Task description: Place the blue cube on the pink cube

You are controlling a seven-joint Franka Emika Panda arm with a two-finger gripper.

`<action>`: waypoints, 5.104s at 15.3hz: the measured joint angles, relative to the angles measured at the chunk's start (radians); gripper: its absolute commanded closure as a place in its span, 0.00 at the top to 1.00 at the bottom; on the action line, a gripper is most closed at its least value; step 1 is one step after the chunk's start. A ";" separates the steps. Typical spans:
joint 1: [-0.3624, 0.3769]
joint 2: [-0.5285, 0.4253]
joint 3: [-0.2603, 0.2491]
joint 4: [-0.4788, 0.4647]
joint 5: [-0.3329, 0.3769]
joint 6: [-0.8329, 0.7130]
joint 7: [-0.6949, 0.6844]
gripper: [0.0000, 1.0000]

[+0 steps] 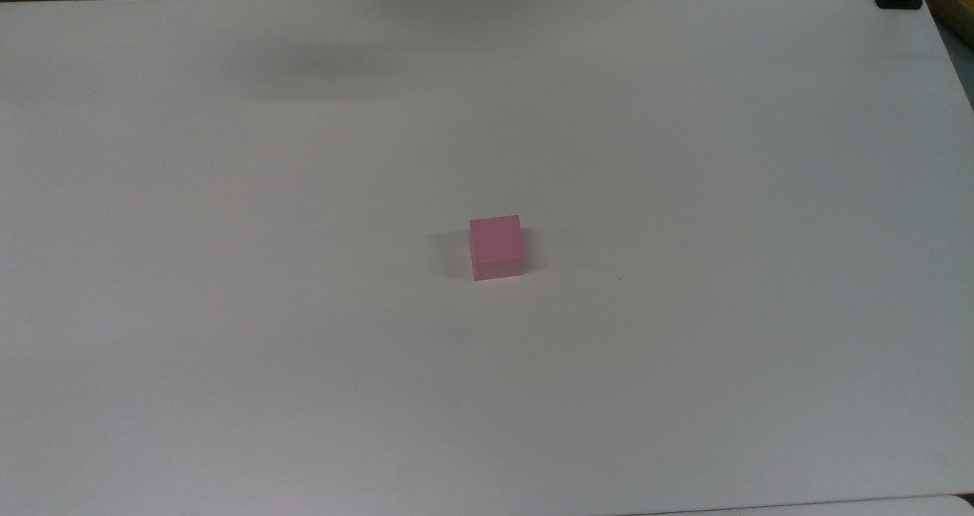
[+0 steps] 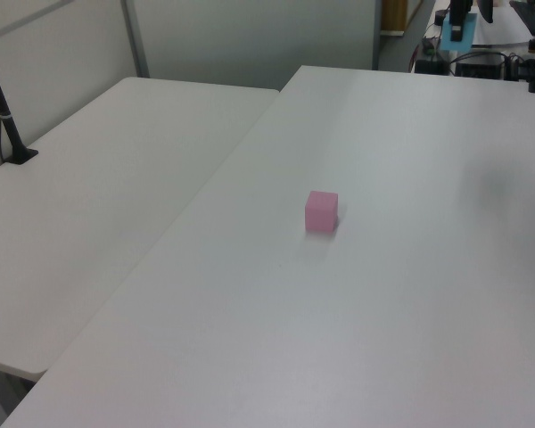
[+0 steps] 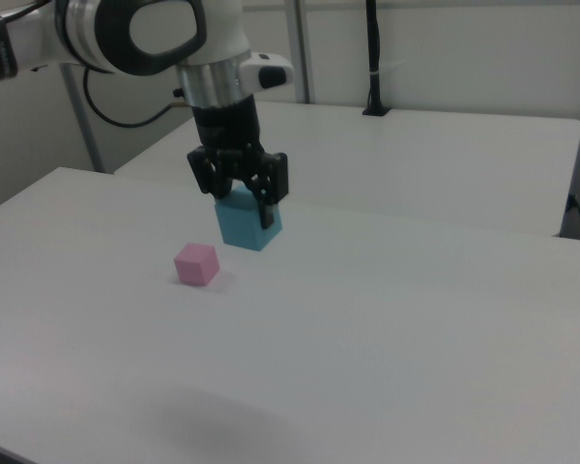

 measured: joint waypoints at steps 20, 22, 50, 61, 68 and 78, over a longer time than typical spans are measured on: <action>0.471 0.393 0.007 0.205 0.019 0.205 0.346 0.18; 0.482 0.440 0.007 0.216 0.019 0.229 0.373 0.18; 0.517 0.597 0.008 0.229 0.019 0.355 0.429 1.00; 0.511 0.530 0.003 0.262 0.019 0.299 0.429 1.00; 0.471 0.308 -0.009 0.283 0.018 0.039 0.429 1.00; 0.285 0.131 -0.009 0.238 0.018 -0.131 0.337 1.00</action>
